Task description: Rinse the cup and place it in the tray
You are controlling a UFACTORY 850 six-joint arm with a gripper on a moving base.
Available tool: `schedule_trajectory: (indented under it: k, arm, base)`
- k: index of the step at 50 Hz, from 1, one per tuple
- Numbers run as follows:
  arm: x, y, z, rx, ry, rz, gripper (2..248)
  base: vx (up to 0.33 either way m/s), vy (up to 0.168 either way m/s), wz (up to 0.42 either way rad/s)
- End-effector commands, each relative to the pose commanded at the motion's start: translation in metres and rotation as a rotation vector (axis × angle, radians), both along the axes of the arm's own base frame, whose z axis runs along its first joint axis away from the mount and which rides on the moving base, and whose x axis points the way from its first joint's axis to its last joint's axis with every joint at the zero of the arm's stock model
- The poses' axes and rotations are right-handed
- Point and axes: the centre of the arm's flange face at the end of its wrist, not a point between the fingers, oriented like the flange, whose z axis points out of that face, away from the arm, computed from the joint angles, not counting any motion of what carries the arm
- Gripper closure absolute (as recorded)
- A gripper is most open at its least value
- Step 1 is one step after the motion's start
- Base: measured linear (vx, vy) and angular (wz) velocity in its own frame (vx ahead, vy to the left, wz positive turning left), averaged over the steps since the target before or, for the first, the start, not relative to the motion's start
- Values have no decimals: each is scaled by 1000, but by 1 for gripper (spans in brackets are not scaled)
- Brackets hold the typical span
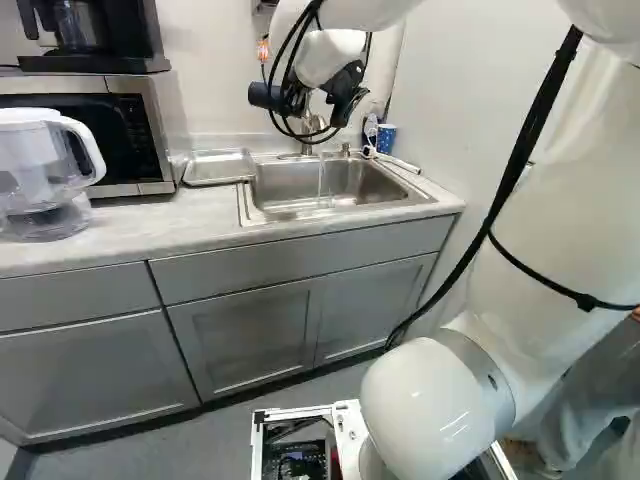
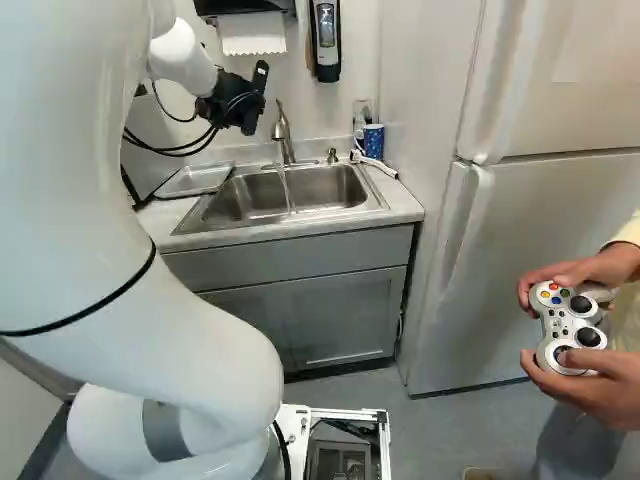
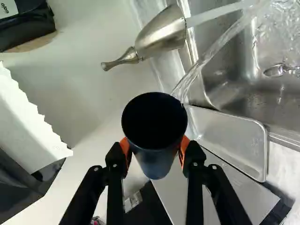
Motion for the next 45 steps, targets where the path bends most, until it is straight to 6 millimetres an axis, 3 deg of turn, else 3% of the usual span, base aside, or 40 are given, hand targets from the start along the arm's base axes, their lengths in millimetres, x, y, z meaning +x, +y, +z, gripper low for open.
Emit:
schedule_trajectory:
  k: [30, 45]
  arm:
    - [0, 0, 0, -2, -1, 1, 129]
    - [0, 0, 0, -113, -33, 48, 129]
  base:
    - [0, 0, 0]
    - [0, 0, 0]
